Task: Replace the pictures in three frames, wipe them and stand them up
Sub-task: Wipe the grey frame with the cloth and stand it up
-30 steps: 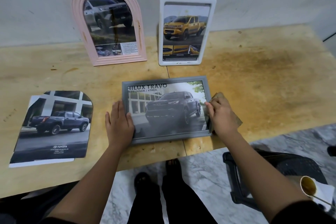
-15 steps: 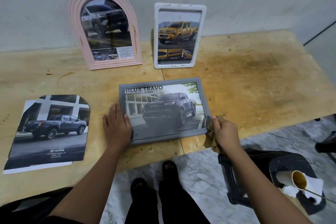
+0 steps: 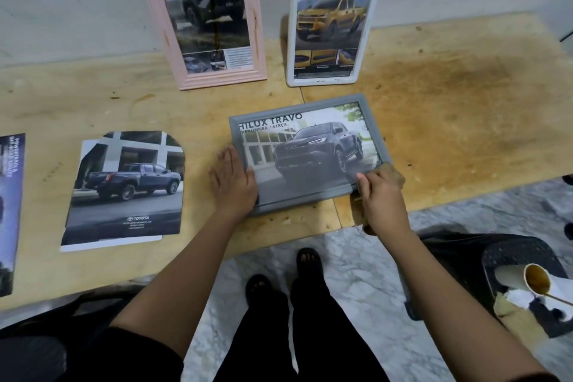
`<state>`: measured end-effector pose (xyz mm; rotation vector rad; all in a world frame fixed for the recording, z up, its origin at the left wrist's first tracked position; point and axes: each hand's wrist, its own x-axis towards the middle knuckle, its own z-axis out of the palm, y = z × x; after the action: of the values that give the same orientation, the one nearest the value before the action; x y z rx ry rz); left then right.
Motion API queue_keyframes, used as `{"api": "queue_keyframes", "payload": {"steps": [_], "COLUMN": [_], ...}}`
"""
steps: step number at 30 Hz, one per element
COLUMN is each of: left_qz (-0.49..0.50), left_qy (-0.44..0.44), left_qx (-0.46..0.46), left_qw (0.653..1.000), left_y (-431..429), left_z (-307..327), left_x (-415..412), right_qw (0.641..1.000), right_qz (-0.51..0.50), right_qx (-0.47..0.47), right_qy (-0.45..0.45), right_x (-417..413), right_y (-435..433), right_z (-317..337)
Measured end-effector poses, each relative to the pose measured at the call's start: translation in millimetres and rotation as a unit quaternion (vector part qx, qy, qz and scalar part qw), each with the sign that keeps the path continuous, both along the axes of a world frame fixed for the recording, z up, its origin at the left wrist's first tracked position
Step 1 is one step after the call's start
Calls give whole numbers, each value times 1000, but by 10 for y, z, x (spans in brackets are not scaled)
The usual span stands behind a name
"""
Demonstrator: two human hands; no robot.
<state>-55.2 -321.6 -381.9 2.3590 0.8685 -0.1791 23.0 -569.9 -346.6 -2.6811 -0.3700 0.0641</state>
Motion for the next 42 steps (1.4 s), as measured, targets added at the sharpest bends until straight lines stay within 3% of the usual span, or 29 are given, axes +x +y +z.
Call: {"api": "queue_keyframes", "payload": {"steps": [4, 17, 25, 27, 30, 34, 37, 42], "left_qz": [-7, -11, -8, -7, -7, -12, -20, -29], "left_qy": [16, 41, 41, 42, 39, 43, 38, 36], "left_qx": [6, 11, 19, 19, 21, 3, -22, -35], "left_qw": [1000, 999, 999, 999, 999, 999, 999, 998], "left_y": [-26, -39, -54, -58, -50, -8, 26, 54], "left_z": [18, 32, 24, 25, 34, 53, 79, 78], "left_x": [12, 39, 47, 45, 52, 46, 19, 3], "right_qw": [996, 981, 985, 990, 975, 970, 963, 931], "right_qz": [9, 39, 81, 88, 172, 223, 133, -126], "right_qx": [-88, -174, -145, -112, -121, 89, 183, 299], "right_qy": [-16, 77, -37, -24, -71, 44, 143, 169], "right_x": [13, -312, -507, -553, -710, -931, -843, -115], "right_y": [147, 638, 801, 858, 1084, 1275, 1072, 568], "right_z": [120, 168, 115, 130, 86, -3, 123, 457]}}
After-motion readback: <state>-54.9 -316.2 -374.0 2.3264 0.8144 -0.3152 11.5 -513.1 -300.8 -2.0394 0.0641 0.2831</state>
